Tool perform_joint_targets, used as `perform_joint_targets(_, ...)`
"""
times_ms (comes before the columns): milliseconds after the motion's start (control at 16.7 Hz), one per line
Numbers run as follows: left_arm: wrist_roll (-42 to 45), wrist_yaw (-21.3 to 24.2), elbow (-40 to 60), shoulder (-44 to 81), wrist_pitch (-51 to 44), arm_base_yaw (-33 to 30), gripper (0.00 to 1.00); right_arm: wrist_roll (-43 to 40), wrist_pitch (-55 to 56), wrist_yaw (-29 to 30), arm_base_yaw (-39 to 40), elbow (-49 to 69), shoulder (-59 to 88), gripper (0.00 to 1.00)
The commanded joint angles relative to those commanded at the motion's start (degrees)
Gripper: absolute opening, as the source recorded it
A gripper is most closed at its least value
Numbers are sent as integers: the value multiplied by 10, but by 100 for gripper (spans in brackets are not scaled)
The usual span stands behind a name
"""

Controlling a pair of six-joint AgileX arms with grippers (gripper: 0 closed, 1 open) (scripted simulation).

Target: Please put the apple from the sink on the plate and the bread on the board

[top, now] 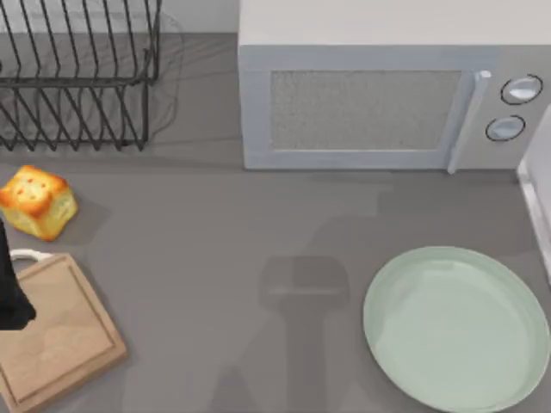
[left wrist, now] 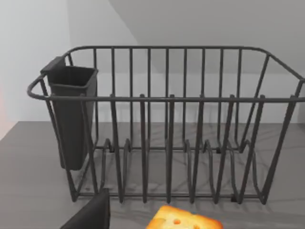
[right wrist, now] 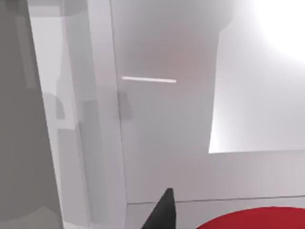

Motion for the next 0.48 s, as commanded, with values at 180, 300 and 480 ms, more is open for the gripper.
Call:
perform_joint_targets(180,0,0,0,0,0,0,100,63,-33,4,52,-37,-45,0)
perform_joint_targets(300,0,0,0,0,0,0,100,109,-54,6,93,-63,-75,0)
perform_joint_targets(480,0,0,0,0,0,0,100,179,-82,7,162,-97,-119,0)
